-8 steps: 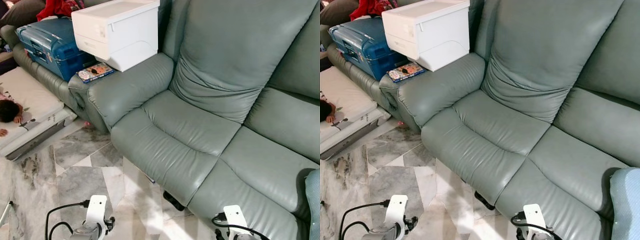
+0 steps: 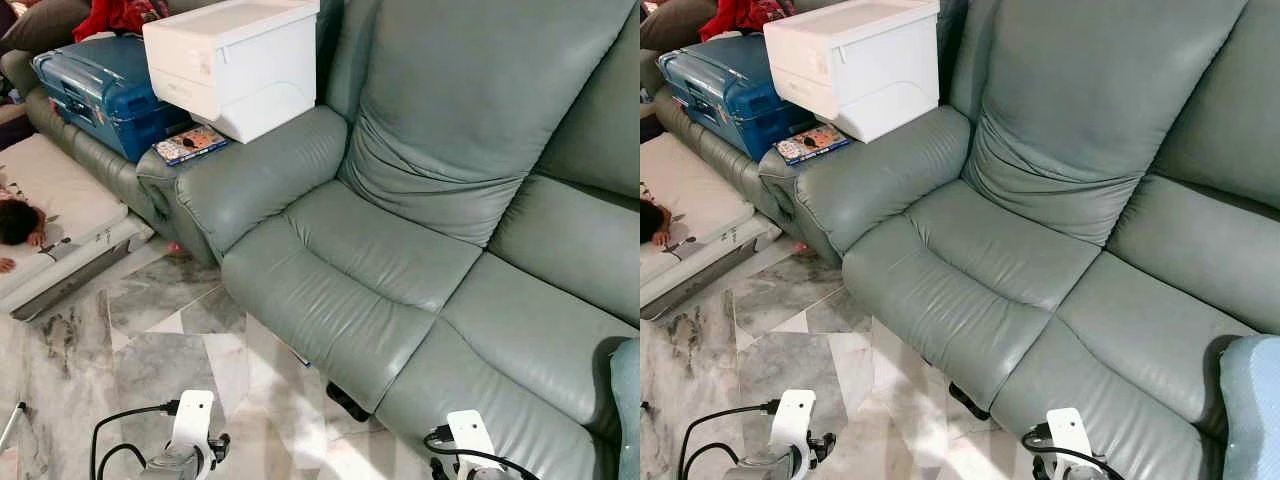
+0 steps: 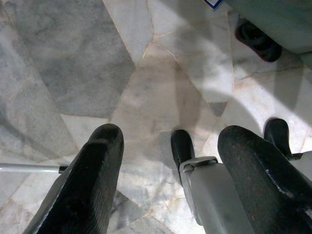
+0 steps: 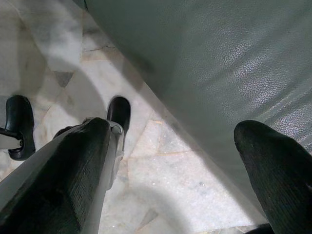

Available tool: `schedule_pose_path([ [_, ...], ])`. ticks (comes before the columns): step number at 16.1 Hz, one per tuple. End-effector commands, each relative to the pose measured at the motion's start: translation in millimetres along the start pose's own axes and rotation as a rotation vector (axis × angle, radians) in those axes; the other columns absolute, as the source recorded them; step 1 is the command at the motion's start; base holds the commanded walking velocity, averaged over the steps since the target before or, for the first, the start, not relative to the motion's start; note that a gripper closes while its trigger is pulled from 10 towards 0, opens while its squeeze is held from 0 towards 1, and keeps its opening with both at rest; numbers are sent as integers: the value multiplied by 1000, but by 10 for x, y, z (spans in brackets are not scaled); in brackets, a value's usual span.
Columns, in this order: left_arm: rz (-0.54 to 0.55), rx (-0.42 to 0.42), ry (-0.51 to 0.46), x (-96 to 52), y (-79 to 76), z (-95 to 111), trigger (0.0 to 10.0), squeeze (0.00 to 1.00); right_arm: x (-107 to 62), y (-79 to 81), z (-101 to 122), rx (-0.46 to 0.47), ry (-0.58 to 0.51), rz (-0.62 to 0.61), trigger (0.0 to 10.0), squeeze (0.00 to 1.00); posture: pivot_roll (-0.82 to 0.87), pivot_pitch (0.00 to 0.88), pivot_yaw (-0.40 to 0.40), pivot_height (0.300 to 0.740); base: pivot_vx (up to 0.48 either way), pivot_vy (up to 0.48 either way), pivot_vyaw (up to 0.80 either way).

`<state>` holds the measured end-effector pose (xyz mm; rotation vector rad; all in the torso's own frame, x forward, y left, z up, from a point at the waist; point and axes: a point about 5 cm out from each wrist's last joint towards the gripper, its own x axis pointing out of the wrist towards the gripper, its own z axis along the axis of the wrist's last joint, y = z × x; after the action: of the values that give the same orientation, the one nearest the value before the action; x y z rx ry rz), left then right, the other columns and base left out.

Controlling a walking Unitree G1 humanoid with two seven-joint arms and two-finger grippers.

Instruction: Picking trash to rubbish bin

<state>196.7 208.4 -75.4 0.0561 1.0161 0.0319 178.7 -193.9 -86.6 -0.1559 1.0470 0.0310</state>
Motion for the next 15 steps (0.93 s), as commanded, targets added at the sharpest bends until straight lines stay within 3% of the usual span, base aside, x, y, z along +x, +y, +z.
schedule_pose_path([
  [1, 182, 116, -73, -15, 222, 305, 10000, 0, -5, -298, 590, 198, -135, -102, 10000, 0, 83, 206, -18, 740, 0, 0, 0],
  [8, 174, 117, -74, -2, 137, 314, 10000, 0, -7, -315, 567, 199, -134, -106, 10000, 0, 83, 207, -19, 740, 0, 0, 0],
  [15, 175, 117, -75, -5, 156, 310, 10000, 0, -13, -357, 550, 161, -122, -127, 10000, 0, 82, 208, -17, 740, 0, 0, 0],
])
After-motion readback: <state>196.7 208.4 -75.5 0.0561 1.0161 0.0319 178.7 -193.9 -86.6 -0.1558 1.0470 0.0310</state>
